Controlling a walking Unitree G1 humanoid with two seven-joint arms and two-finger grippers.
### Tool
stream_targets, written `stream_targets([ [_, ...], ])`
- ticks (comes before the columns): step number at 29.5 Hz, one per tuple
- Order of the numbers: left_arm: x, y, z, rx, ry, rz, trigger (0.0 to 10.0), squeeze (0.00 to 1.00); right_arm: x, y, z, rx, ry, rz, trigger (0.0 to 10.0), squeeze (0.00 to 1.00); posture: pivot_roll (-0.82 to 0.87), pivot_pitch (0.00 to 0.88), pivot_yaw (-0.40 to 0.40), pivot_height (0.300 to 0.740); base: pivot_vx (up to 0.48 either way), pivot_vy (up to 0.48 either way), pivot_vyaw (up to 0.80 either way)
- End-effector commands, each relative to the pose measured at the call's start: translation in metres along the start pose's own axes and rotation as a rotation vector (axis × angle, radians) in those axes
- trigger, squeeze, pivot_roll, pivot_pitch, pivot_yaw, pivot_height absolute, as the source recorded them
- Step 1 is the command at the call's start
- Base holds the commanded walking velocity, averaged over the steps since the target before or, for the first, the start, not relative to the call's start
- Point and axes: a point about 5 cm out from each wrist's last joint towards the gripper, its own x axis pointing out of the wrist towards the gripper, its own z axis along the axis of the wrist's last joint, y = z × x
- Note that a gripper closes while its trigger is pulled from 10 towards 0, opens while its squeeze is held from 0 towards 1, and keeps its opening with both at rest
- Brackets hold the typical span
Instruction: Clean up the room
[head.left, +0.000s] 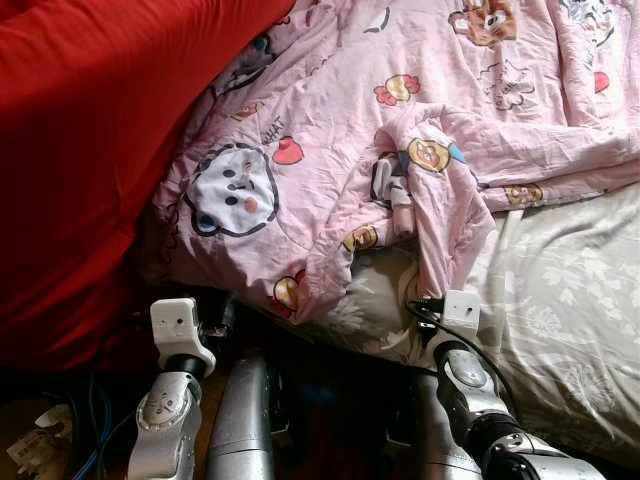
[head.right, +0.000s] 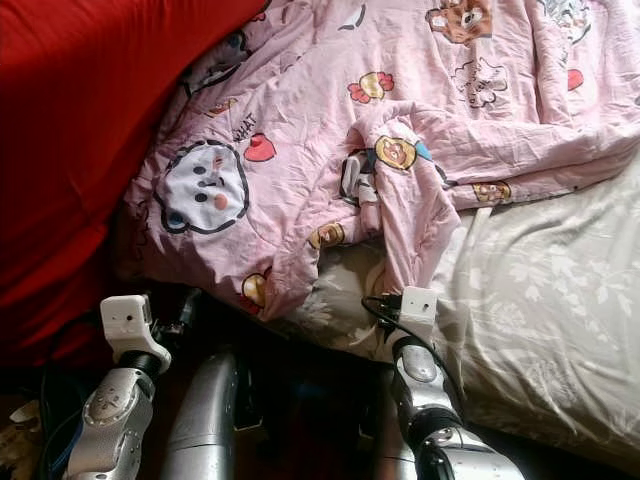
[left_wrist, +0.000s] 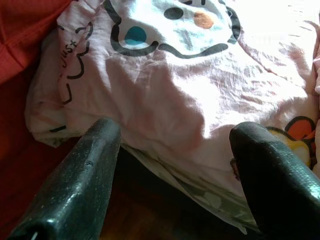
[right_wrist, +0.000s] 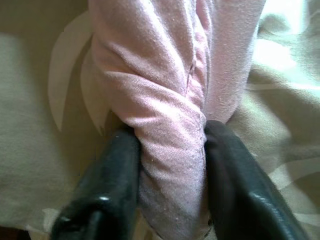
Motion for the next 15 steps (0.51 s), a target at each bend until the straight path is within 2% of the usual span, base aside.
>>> stream_targets([
  [1,-0.005,0.004,-0.012,-0.009,0.045,0.022,10.0,0.00,-0.006,-0.007,-0.020,-0.007,0.066,-0.012,0.0,0.00,0.15,0.366,0.001,0.602,0.000,0.000,0.00],
  [15,0.002,0.003,-0.027,-0.005,0.080,0.035,10.0,0.00,-0.007,-0.013,-0.019,-0.012,0.039,0.011,0.0,0.00,0.12,0.297,-0.024,0.602,0.000,0.000,0.00],
])
